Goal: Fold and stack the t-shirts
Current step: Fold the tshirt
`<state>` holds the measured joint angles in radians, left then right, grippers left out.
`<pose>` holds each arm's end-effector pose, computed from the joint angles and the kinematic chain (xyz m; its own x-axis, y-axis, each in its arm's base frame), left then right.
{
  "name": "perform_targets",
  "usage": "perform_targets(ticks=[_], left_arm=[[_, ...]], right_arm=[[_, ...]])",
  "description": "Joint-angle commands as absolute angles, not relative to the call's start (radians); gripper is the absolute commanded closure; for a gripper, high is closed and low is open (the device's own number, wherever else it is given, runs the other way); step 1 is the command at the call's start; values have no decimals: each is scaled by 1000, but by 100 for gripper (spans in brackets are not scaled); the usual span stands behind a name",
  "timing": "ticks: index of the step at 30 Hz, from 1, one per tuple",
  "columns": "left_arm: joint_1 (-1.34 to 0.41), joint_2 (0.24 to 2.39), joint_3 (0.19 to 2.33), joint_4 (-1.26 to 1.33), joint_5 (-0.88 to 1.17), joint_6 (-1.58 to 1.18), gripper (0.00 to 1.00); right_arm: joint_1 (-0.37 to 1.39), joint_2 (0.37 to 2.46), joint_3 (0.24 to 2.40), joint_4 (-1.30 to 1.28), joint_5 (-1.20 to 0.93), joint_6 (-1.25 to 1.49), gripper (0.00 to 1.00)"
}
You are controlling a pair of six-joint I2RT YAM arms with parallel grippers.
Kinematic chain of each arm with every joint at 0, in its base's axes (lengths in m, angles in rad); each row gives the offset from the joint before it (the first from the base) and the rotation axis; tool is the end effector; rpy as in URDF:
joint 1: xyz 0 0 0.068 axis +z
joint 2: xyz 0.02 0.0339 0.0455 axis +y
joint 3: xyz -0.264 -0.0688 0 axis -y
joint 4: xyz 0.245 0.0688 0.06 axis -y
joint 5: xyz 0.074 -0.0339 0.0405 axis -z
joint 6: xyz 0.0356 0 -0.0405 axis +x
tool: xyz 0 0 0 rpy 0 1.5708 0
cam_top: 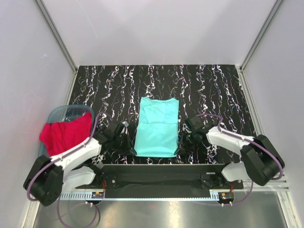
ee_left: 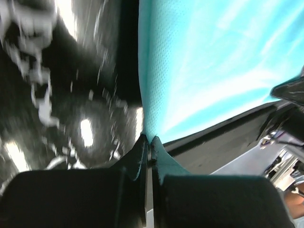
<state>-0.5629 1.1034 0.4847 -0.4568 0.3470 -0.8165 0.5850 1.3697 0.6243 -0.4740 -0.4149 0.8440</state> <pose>0.1513 -0.1098 0.1614 -0.9749 -0.1952 -0.1074 -0.1050 0.8277 -0.5513 0.1794 0.1360 0.1500 -0.9842 0.1684 0.0541 0.1723 0.8435 0.5087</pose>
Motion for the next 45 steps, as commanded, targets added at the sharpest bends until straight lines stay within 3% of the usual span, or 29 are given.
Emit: perform_targets(ticks=[1, 10, 15, 22, 27, 30, 37, 45], left_arm=[[-626, 944, 401, -555, 307, -909, 100], [-721, 501, 393, -882, 290, -1126, 100], [-726, 451, 451, -957, 313, -1164, 100], [-726, 679, 646, -933, 275, -1089, 100], [-718, 850, 826, -907, 265, -1037, 100], [-692, 965, 903, -893, 288, -991, 100], [-569, 1095, 1031, -900, 339, -907, 100], [-468, 1254, 1146, -890, 405, -819, 100]], right_arm=[[666, 1255, 575, -547, -374, 913, 100], [1029, 1008, 517, -655, -339, 1209, 100], [1051, 933, 557, -761, -336, 1238, 100], [1014, 900, 624, -793, -348, 1243, 100], [759, 908, 666, -847, -492, 1082, 100], [640, 960, 706, -841, -593, 988, 100], [542, 1121, 862, -870, -724, 855, 100], [407, 1221, 864, -787, -926, 839, 100]])
